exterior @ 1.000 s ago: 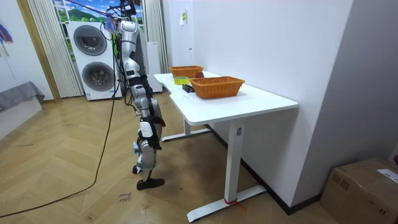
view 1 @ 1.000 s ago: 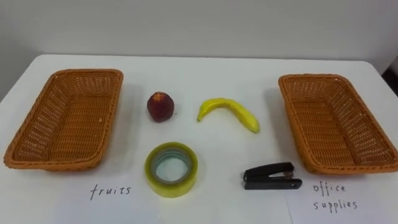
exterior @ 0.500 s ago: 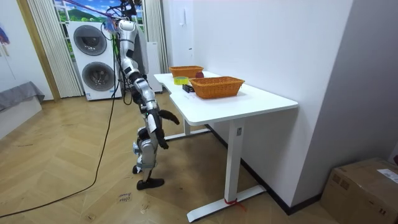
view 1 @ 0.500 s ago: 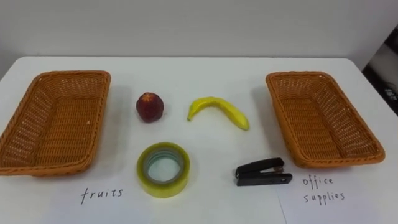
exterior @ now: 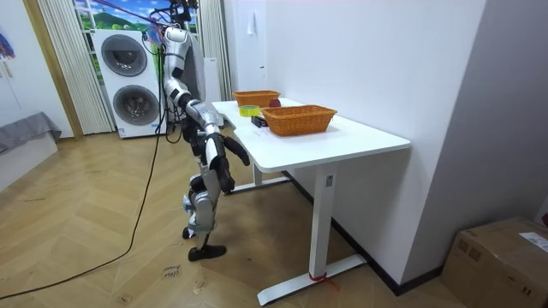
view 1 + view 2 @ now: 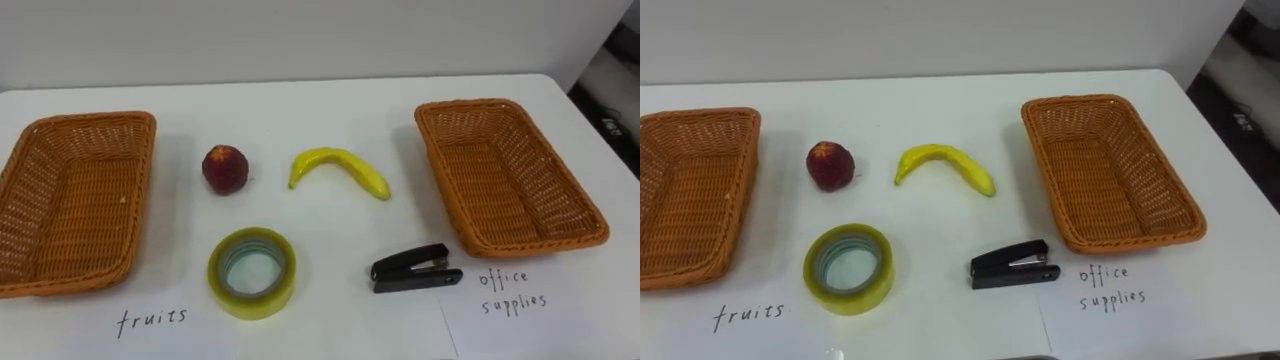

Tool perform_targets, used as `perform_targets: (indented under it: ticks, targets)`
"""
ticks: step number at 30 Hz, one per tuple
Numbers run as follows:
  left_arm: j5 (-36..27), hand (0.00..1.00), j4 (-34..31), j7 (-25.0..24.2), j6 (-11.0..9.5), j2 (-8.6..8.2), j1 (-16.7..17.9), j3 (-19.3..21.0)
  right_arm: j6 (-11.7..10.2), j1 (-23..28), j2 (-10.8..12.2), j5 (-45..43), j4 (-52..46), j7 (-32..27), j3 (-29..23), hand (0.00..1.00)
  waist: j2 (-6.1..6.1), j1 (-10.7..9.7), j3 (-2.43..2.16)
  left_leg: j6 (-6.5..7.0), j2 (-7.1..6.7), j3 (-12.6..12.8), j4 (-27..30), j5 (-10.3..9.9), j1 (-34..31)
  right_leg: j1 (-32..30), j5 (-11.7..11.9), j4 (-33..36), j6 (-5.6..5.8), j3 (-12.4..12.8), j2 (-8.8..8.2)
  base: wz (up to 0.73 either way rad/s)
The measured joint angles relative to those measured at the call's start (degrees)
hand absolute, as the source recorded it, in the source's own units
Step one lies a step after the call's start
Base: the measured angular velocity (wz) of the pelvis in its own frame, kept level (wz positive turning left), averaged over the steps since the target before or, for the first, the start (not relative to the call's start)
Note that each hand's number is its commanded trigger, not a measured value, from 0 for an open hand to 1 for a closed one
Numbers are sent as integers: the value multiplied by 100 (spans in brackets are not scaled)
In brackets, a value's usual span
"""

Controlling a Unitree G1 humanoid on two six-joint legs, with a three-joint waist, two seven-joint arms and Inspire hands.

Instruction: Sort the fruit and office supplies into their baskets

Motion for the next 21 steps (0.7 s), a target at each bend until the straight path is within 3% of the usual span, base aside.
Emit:
perform_targets:
  ticks: [3, 9, 11, 18, 21]
  targets:
    - [-7, 0, -2, 15, 0, -6, 1, -3, -189, 0, -38, -407, -878, -142, 8, 0, -1, 11, 8, 2, -4, -1, -1, -1, -3, -63, -6, 27, 8, 33, -1, -4]
    - [-69, 0, 22, 61, 1, 6, 93, -38, -317, -94, -215, -728, -1413, -436, 12, 0, -65, 62, 0, 3, 6, 1, -19, -1, 11, -64, -5, 45, 6, 31, 11, 0]
    - [-58, 0, 70, 65, 2, 24, 122, -148, -335, -119, -215, -732, -1534, -587, 13, 0, -96, 59, -17, 3, 8, -11, -17, -1, 15, -65, -4, 48, 5, 29, 15, 0]
    - [-23, 0, 253, 76, -63, 25, 111, -220, -430, -166, -215, -1166, -2264, -802, -7, 0, -91, 32, -12, 1, 20, -1, -25, -2, 11, -65, -3, 46, 3, 41, 31, 0]
    - [-7, 0, 309, 73, -97, 26, 125, -215, -443, -162, -238, -1812, -2665, -680, -8, 0, -106, 34, -9, 1, 17, -10, -22, -2, 3, -70, -3, 41, 2, 33, 26, 0]
